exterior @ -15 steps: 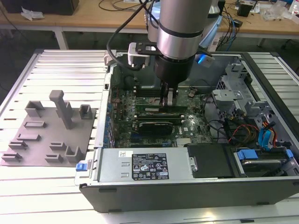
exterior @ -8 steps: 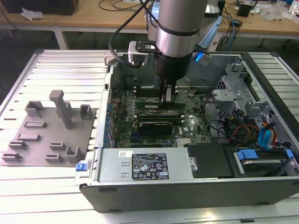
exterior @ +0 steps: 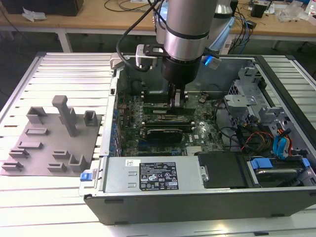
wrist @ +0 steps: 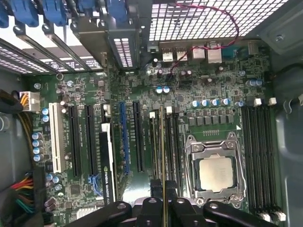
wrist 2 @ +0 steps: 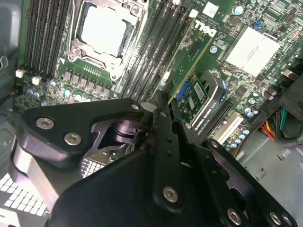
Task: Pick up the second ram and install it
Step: 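Insert the second ram into the second slot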
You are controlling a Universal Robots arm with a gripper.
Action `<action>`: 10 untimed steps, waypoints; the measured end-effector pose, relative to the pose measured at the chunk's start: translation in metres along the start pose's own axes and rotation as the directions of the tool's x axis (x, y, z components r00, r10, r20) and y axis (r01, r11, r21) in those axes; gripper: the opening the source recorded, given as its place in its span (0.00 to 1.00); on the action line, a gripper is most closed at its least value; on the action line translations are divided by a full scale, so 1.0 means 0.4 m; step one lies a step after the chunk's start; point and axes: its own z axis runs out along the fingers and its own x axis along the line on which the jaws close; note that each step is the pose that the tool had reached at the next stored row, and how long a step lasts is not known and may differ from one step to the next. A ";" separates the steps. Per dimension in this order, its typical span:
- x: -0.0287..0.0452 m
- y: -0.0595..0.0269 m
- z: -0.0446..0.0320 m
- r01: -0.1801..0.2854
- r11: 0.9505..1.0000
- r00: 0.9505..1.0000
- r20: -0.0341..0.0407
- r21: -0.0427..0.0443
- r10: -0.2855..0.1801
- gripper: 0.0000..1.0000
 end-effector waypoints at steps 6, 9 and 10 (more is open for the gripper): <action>-0.001 -0.001 0.026 0.000 1.000 1.000 0.000 0.000 0.000 0.11; 0.000 -0.001 0.040 0.000 1.000 1.000 0.000 0.000 0.000 0.11; -0.001 -0.001 0.045 0.000 1.000 1.000 0.000 0.000 0.000 0.11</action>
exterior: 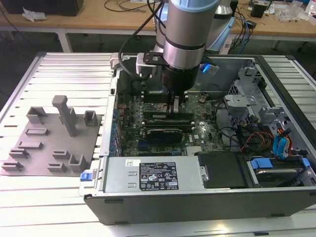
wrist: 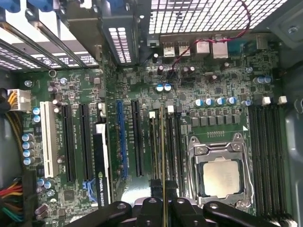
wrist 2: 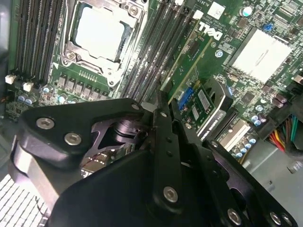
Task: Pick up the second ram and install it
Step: 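Insert the second ram into the second slot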
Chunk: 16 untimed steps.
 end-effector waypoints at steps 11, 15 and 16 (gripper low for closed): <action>-0.027 -0.012 0.048 0.022 1.000 1.000 0.007 -0.002 -0.022 0.11; -0.027 -0.012 0.064 0.020 1.000 0.999 0.037 -0.004 -0.020 0.11; -0.026 -0.012 0.069 0.020 1.000 0.999 0.037 -0.004 -0.020 0.11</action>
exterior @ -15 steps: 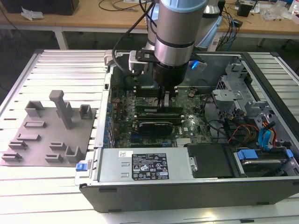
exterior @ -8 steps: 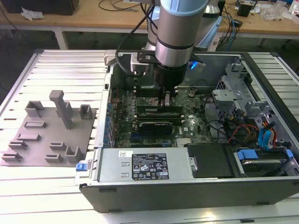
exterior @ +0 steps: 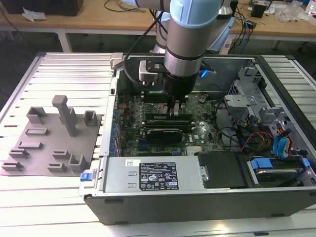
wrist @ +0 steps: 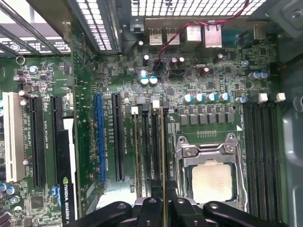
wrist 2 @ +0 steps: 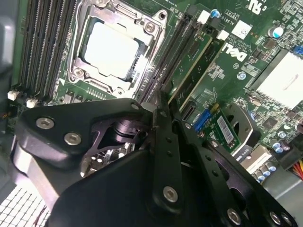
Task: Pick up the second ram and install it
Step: 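Insert the second ram into the second slot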
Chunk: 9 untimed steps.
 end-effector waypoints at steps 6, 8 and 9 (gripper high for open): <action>-0.004 -0.004 0.022 0.000 1.000 1.000 -0.011 0.001 0.000 0.11; -0.005 -0.004 0.026 0.003 1.000 1.000 -0.011 0.000 -0.003 0.11; -0.005 -0.004 0.027 0.004 1.000 1.000 -0.011 0.000 -0.004 0.11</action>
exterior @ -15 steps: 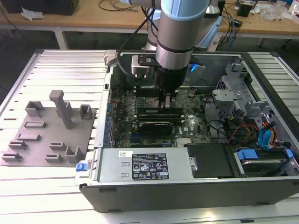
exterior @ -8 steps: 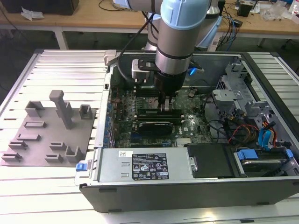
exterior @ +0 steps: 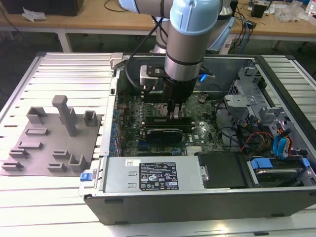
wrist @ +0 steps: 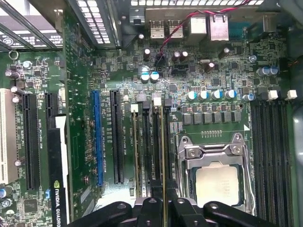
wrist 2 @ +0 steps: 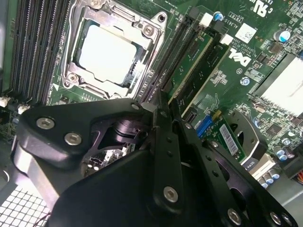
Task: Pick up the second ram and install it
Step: 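Insert the second ram into the second slot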
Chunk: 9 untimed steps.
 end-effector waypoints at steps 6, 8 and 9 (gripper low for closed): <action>-0.003 -0.001 0.005 0.004 1.000 1.000 0.000 0.000 -0.004 0.11; -0.003 -0.002 0.008 0.004 1.000 1.000 0.000 0.000 -0.004 0.11; -0.003 -0.002 0.008 0.004 1.000 1.000 0.000 0.000 -0.004 0.11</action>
